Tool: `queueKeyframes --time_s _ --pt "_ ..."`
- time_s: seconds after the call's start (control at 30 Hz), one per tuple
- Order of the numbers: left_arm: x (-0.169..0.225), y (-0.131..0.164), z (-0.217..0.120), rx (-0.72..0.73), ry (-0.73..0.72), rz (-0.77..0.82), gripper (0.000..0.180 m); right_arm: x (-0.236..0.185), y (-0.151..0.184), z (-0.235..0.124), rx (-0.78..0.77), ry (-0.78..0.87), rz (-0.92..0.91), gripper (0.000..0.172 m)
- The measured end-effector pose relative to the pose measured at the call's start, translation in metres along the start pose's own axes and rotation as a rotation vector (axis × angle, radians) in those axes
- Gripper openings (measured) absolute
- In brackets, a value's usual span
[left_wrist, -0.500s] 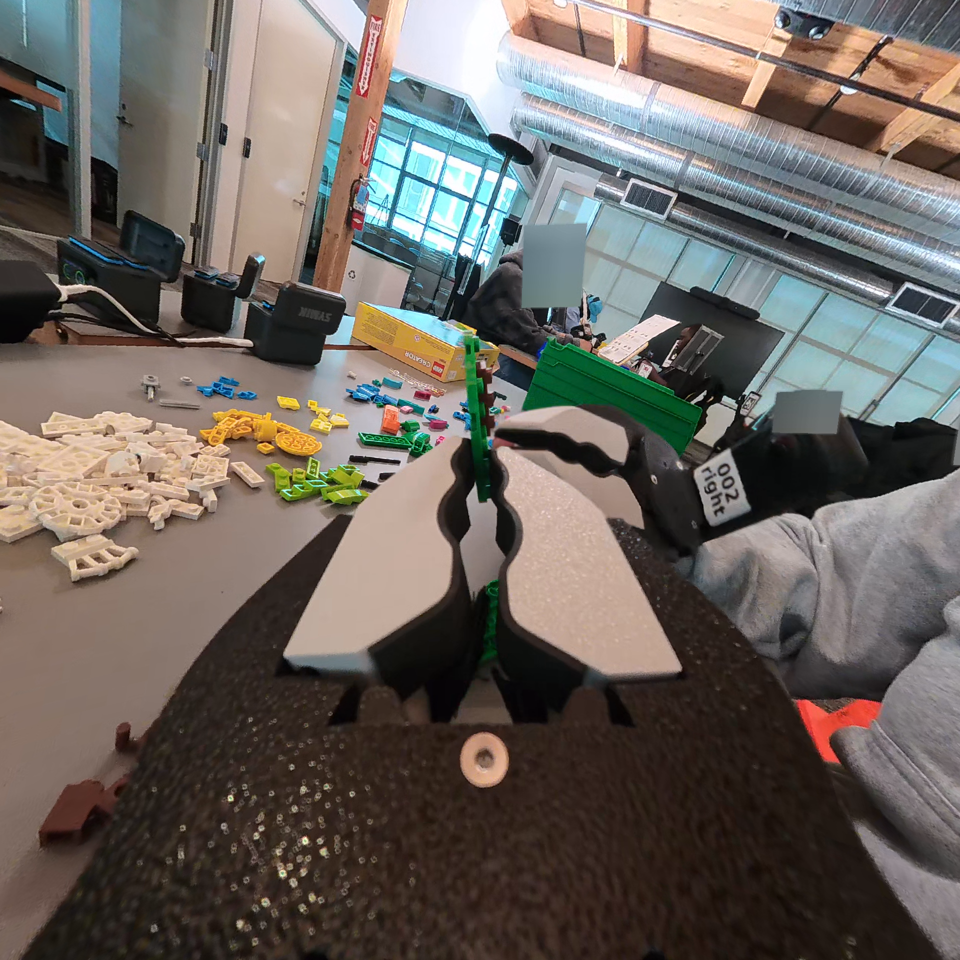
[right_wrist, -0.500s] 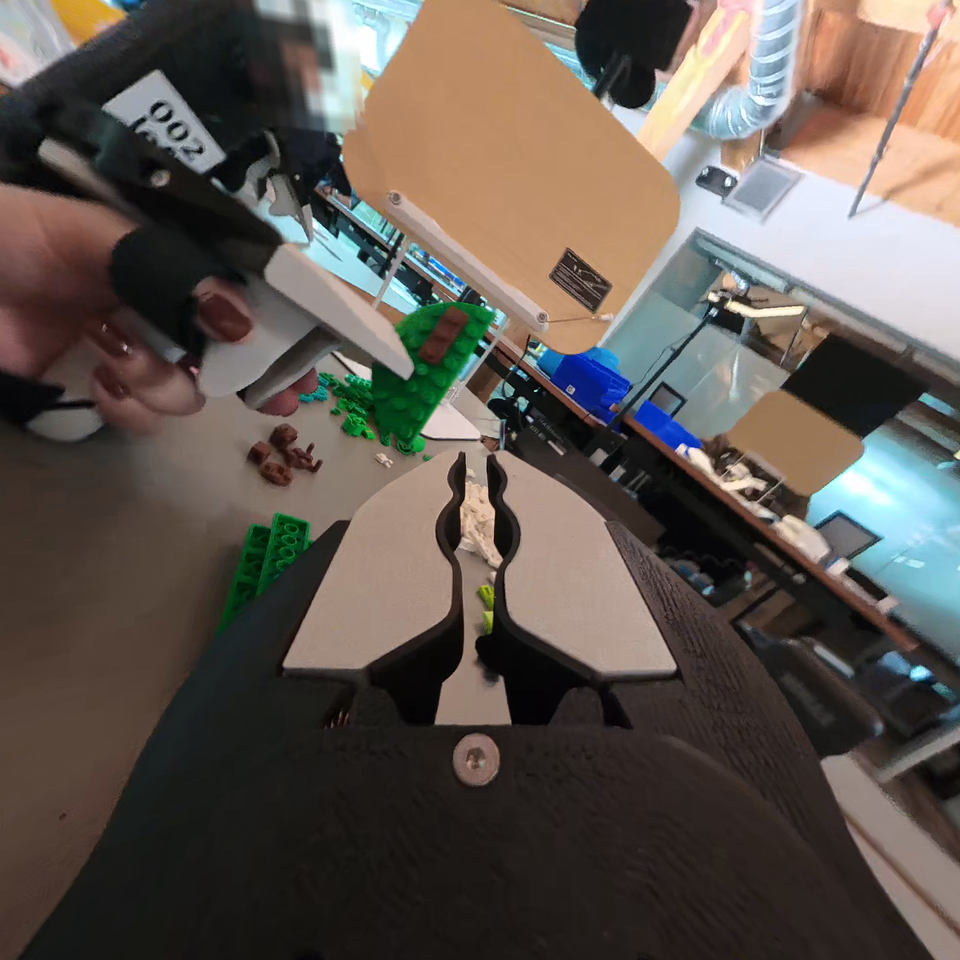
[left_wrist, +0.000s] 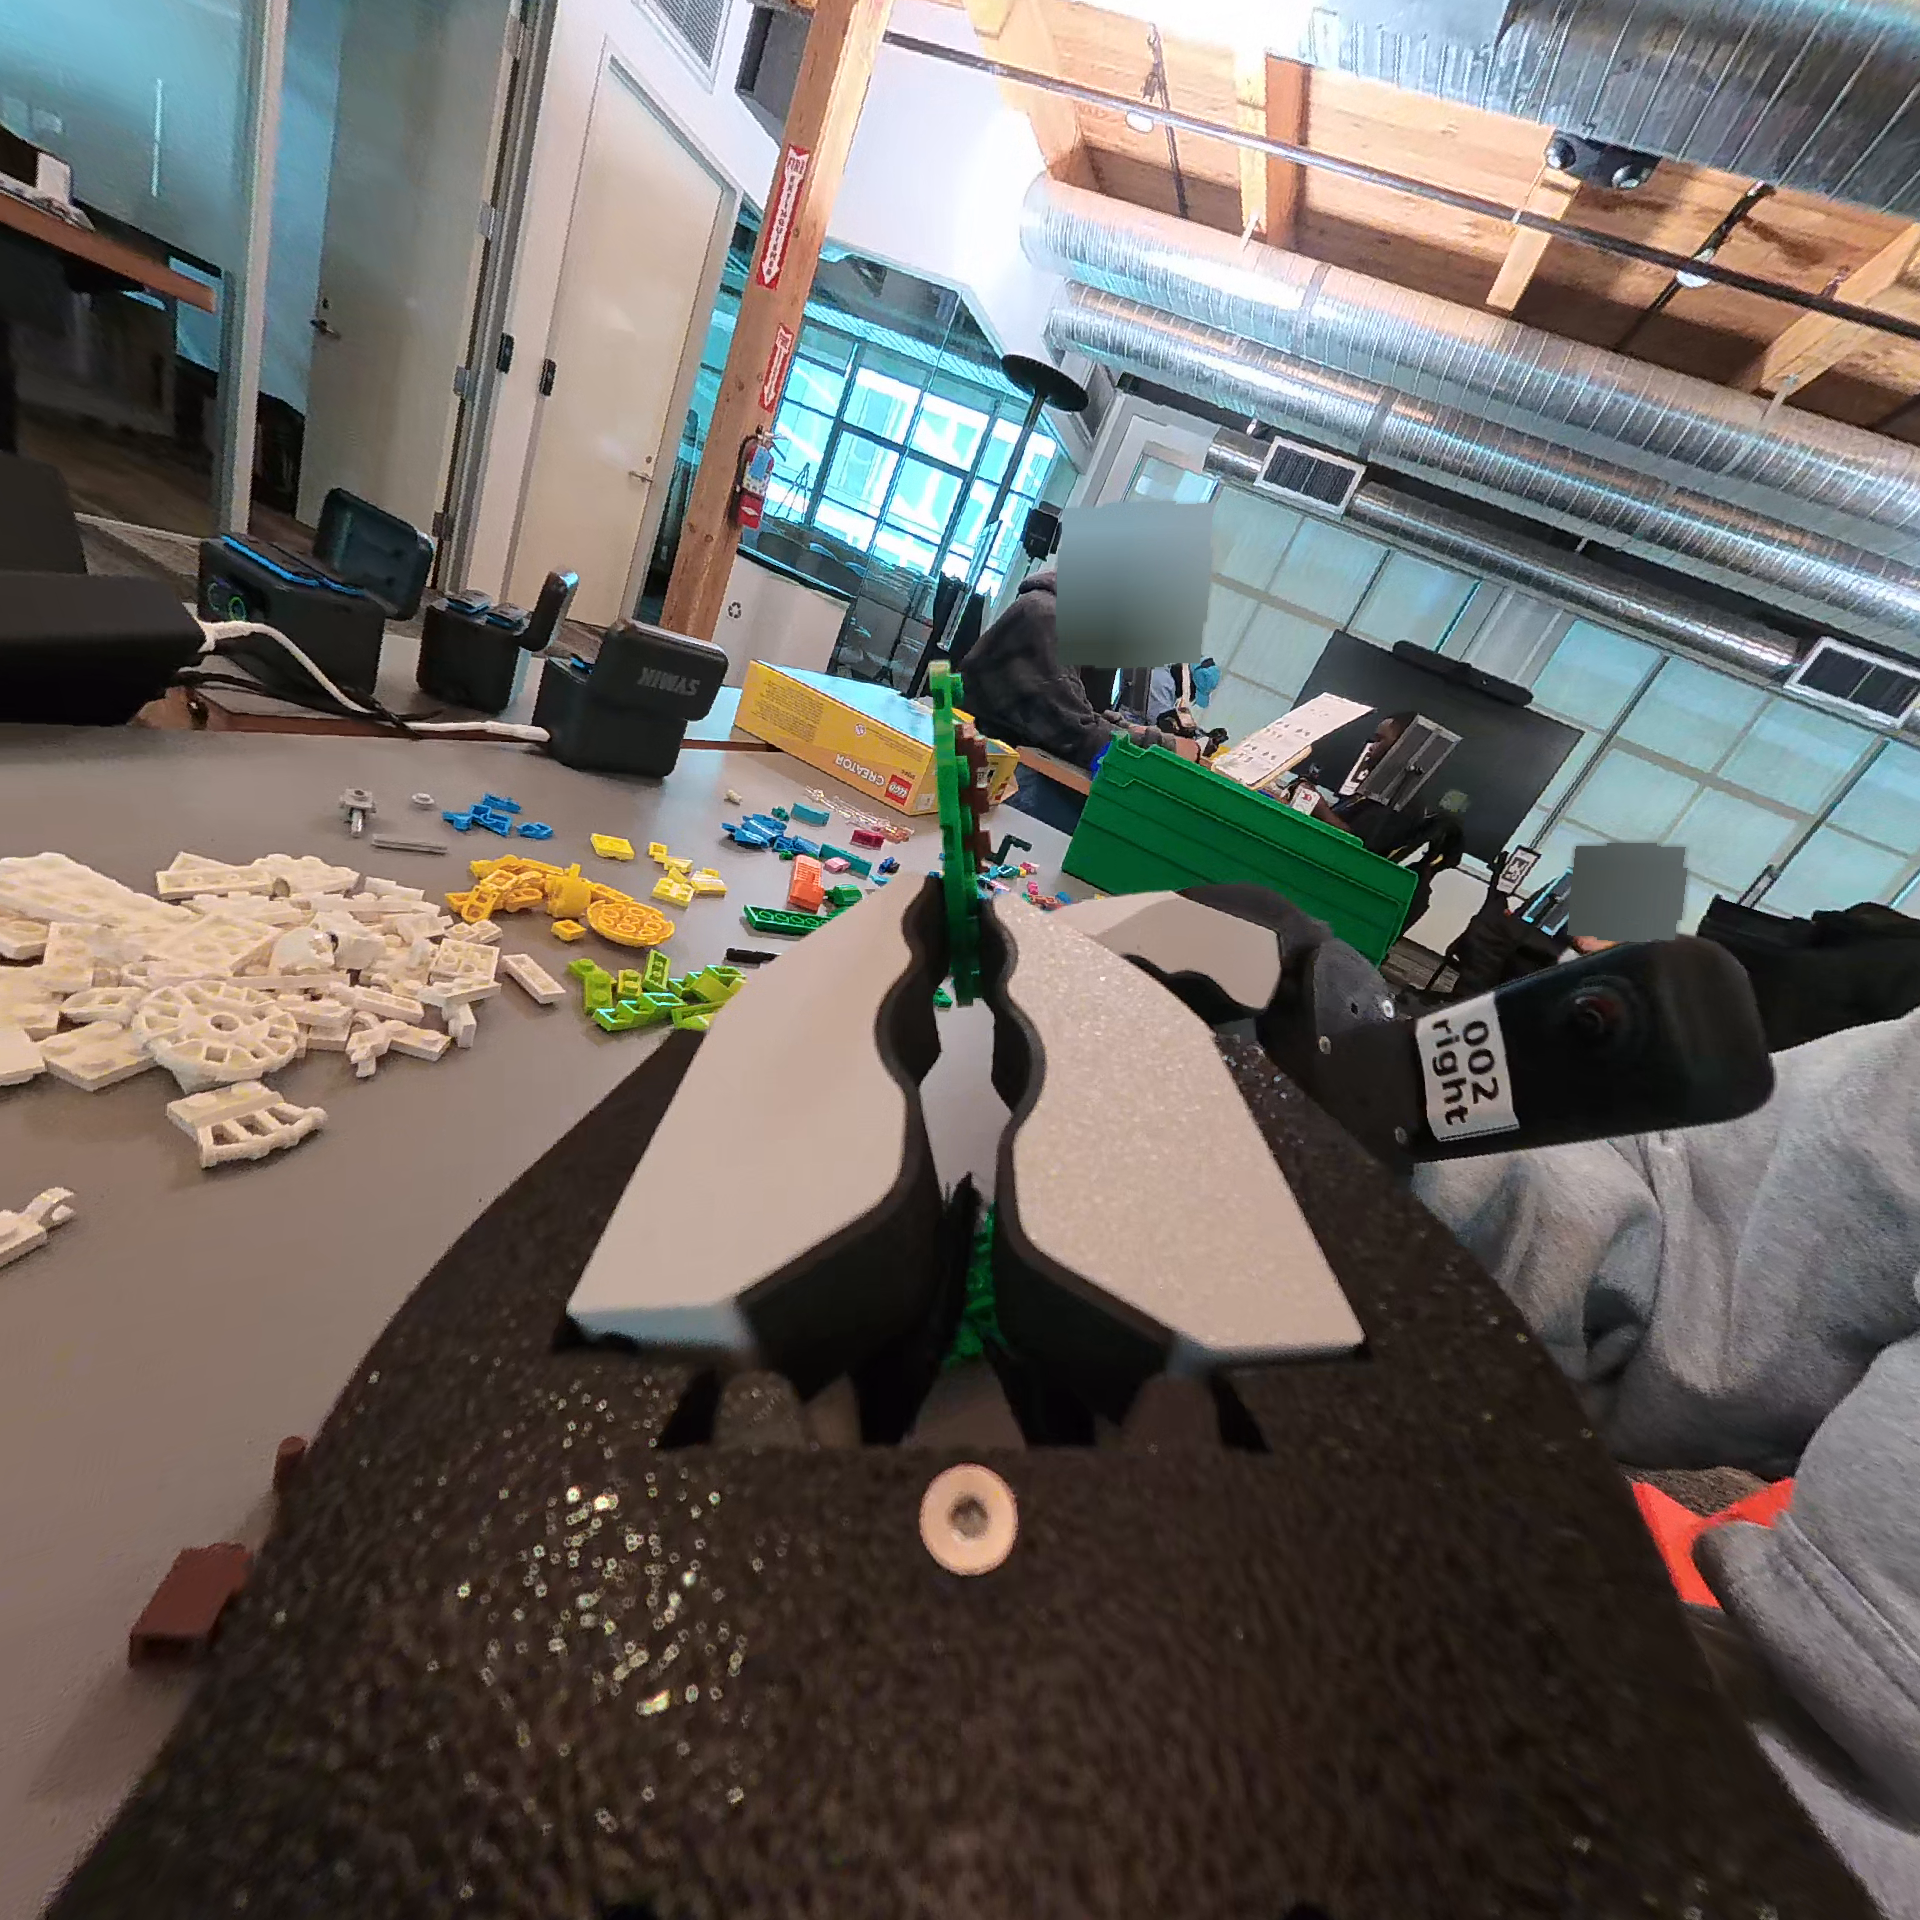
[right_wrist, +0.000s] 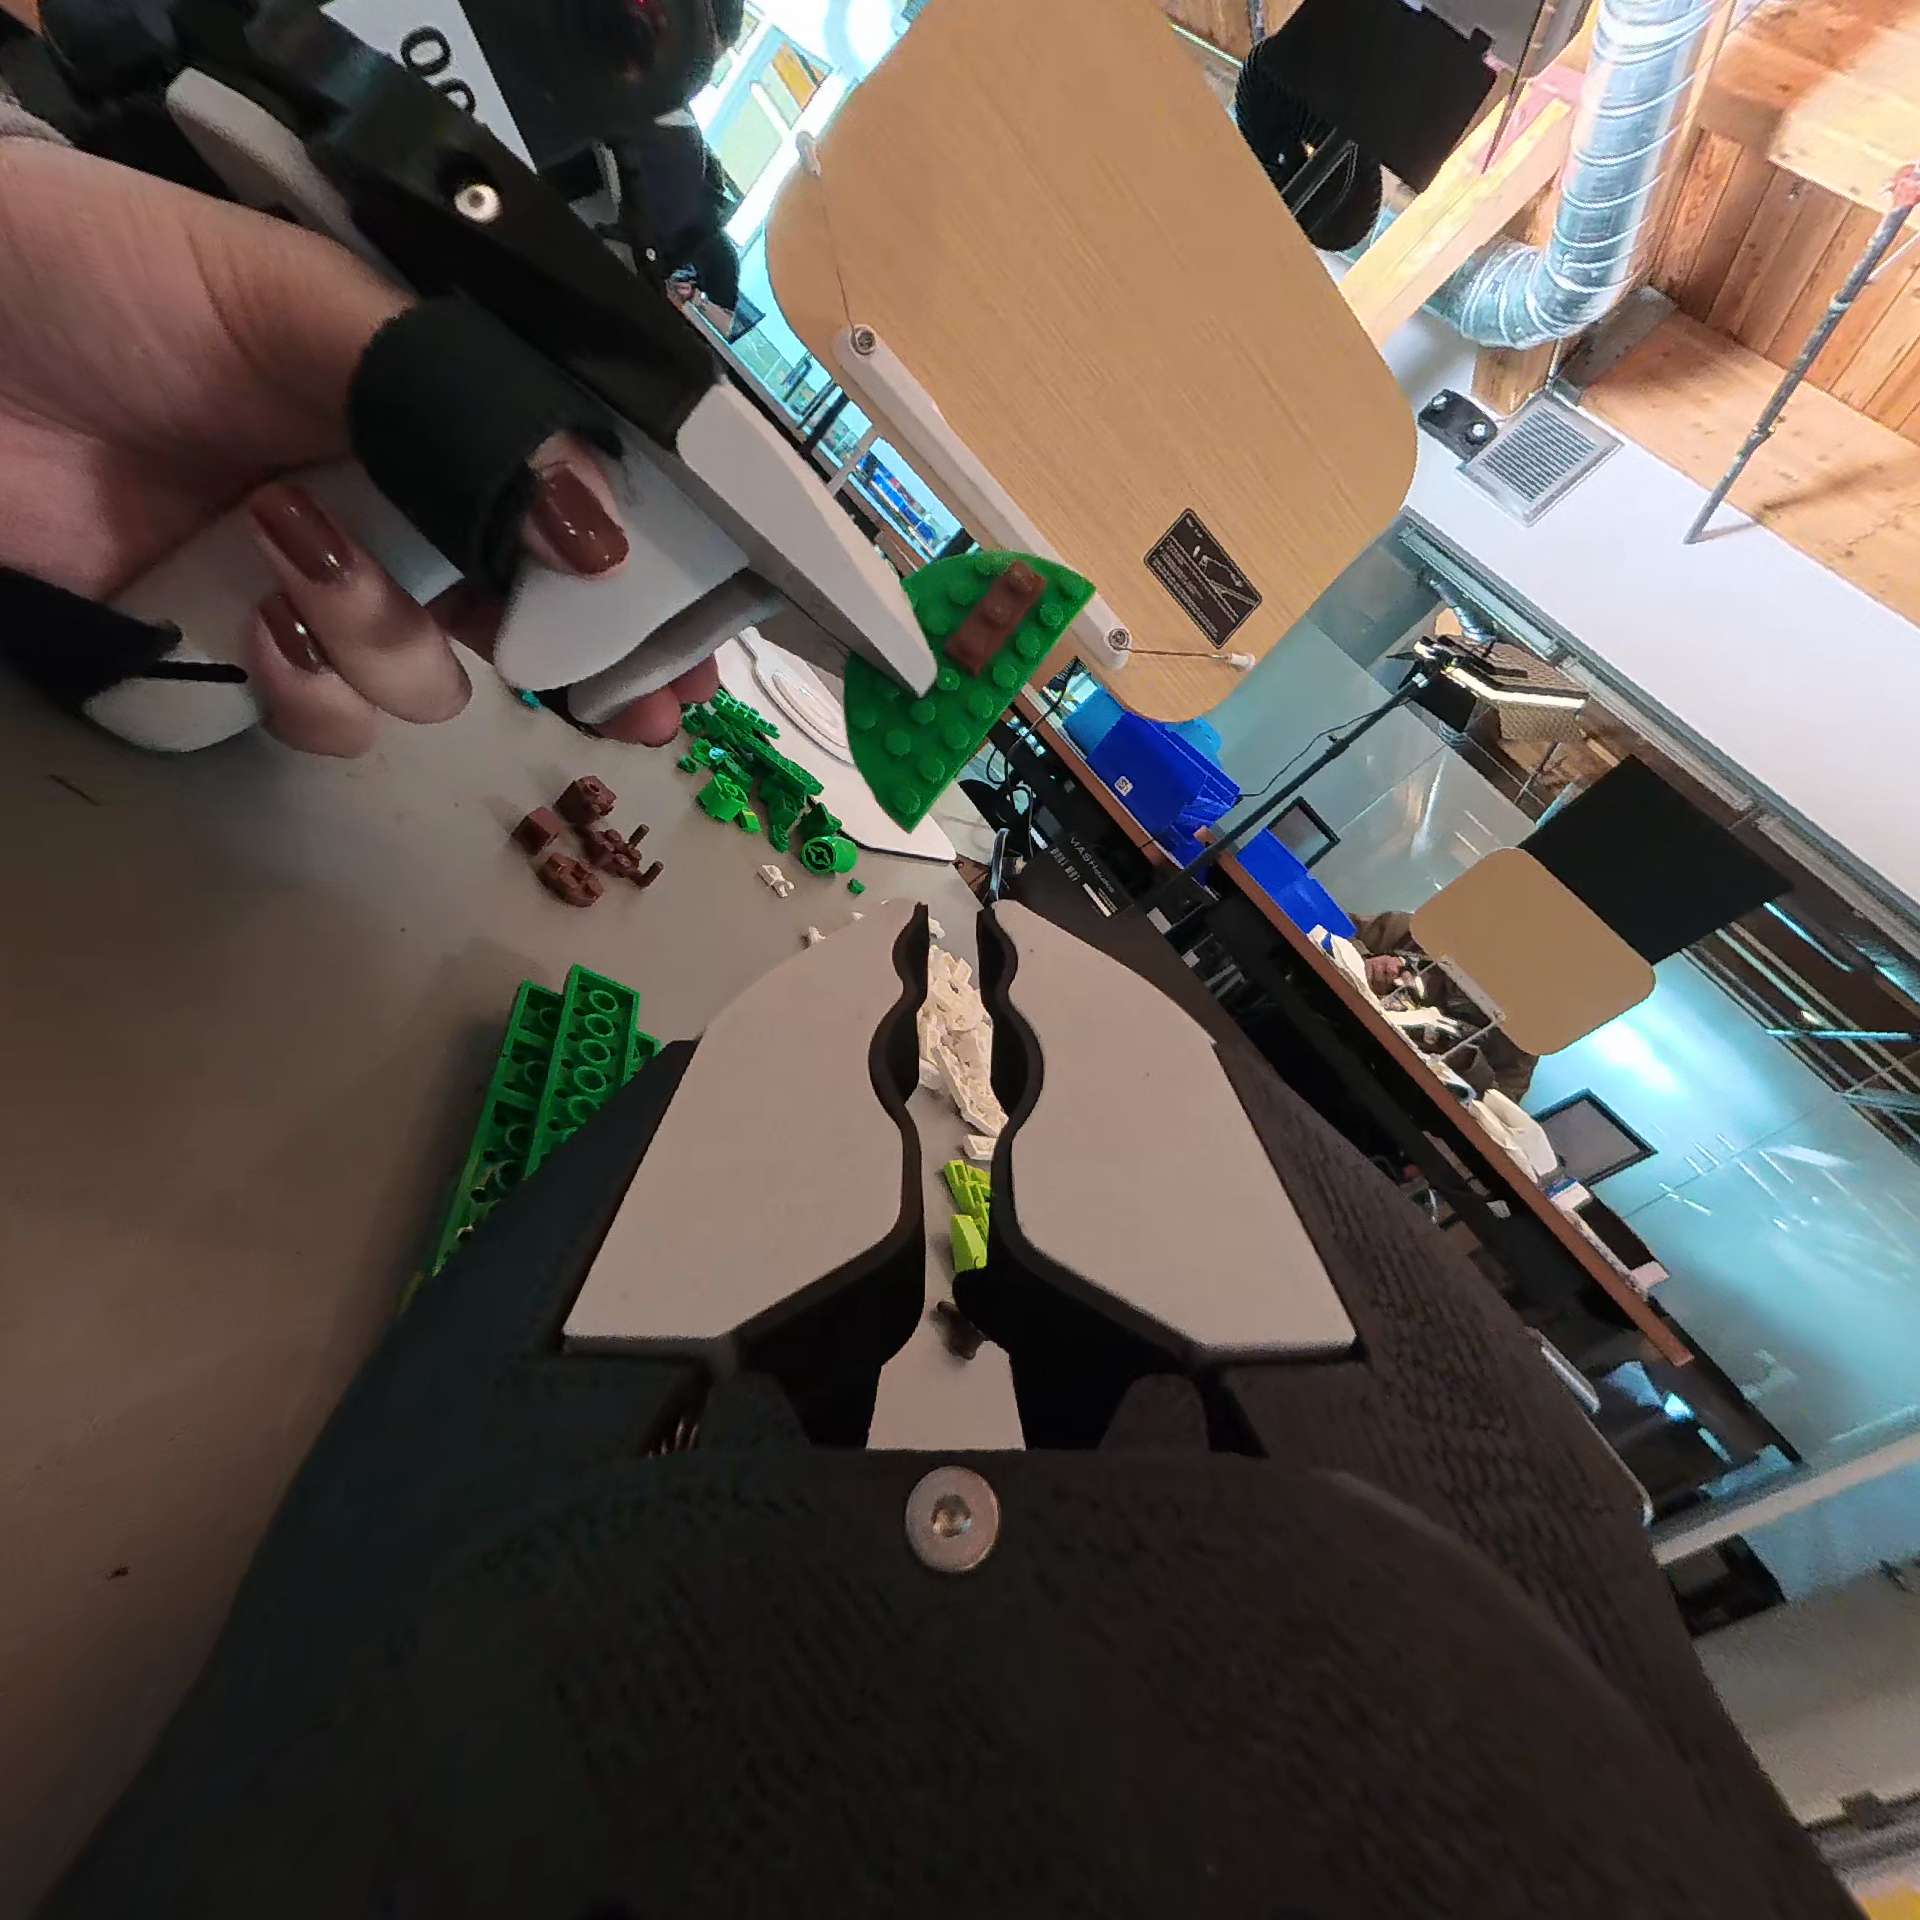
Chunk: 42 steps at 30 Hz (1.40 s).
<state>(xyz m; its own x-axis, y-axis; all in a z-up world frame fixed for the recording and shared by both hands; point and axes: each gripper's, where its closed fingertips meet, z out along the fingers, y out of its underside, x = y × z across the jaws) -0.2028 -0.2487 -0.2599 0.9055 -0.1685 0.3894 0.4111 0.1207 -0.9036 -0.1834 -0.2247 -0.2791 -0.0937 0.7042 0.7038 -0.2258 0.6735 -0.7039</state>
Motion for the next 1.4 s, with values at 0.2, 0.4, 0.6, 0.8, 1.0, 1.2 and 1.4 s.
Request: queueKeyframes --time_s 0.2,0.4,0.6,0.8,1.0,1.2,1.4 --pt "-0.001 0.001 0.0 -0.007 -0.002 -0.012 0.005 -0.002 -0.001 0.0 0.005 -0.008 -0.021 0.008" --pt "0.002 0.003 0.002 -0.018 0.013 -0.009 0.005 -0.005 -0.002 0.0 0.012 -0.025 -0.036 0.008" --pt "0.002 0.004 0.002 -0.022 0.013 -0.013 0.005 -0.006 -0.005 -0.001 0.025 -0.025 -0.066 0.008" --pt "0.001 0.004 0.001 -0.024 0.014 -0.025 0.005 -0.01 -0.007 -0.001 0.028 -0.037 -0.091 0.008" --pt "0.002 0.005 0.001 -0.028 0.024 -0.031 0.005 -0.011 -0.007 -0.001 0.029 -0.04 -0.096 0.008" --pt "0.003 0.006 0.001 -0.03 0.027 -0.035 0.005 -0.012 -0.007 -0.001 0.029 -0.042 -0.099 0.008" --pt "-0.003 0.006 0.001 -0.054 -0.087 0.148 0.005 0.004 -0.01 -0.002 0.057 -0.023 0.131 0.009"
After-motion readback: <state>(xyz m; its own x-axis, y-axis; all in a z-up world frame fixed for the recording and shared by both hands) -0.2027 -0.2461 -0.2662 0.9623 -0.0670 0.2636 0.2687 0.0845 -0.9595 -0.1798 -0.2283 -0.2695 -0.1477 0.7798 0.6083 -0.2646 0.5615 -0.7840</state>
